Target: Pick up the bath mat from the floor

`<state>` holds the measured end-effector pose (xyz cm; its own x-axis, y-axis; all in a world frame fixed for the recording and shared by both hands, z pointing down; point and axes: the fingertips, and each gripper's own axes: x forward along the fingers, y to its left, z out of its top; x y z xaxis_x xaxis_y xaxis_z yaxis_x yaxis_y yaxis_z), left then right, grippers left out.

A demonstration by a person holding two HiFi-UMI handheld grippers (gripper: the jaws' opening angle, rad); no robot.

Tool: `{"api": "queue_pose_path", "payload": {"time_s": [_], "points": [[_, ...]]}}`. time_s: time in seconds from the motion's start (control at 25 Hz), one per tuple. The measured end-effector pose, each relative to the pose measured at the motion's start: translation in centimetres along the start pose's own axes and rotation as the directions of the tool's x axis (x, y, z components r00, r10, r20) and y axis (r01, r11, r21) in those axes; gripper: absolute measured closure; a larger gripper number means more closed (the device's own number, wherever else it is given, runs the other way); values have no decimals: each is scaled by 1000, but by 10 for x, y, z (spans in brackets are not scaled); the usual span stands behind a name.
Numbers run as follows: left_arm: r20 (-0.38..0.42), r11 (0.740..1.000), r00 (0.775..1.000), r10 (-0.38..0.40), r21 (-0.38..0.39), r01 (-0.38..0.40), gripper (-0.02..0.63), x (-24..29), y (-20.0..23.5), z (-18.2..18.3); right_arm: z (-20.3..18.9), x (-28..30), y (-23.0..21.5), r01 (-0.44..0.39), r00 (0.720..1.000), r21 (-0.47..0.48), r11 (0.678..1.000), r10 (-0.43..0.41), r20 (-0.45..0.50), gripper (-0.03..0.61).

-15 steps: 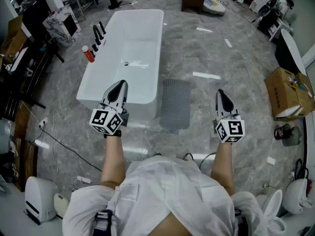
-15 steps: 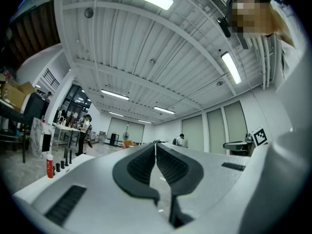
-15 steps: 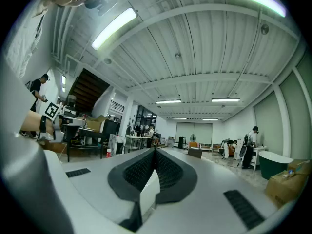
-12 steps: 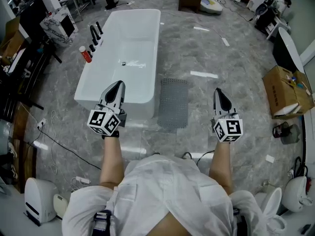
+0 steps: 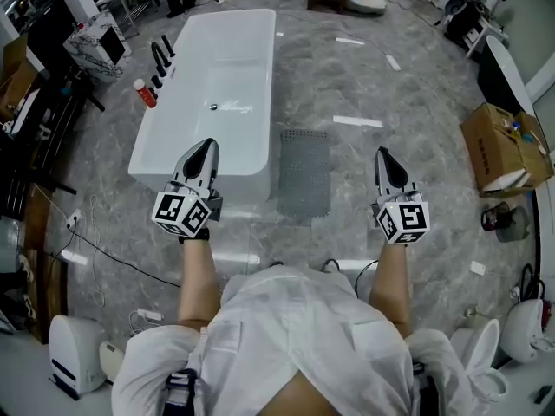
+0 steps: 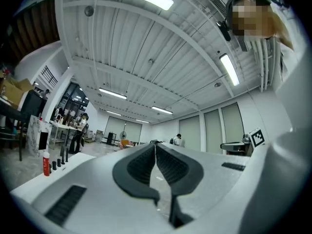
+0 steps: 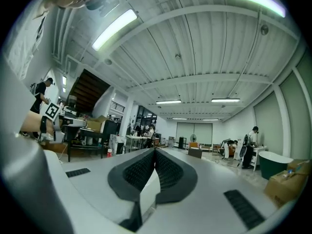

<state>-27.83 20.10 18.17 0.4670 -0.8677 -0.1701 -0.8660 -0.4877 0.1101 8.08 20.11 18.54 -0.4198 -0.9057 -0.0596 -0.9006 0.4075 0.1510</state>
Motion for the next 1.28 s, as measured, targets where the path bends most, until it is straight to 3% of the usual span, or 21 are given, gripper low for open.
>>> {"api": "queue_pose_path", "payload": {"time_s": [0.92,1.28], "points": [[-33,999,999,3,-32,-4,597,-8,9,-21,-22,-6,11,13,997,-29,1000,-15,-72,551],[-56,998,998,-15,-54,12,597,21,6,-44,-44,7,-10,20,994,-21,1000,-22,-110,551]]}}
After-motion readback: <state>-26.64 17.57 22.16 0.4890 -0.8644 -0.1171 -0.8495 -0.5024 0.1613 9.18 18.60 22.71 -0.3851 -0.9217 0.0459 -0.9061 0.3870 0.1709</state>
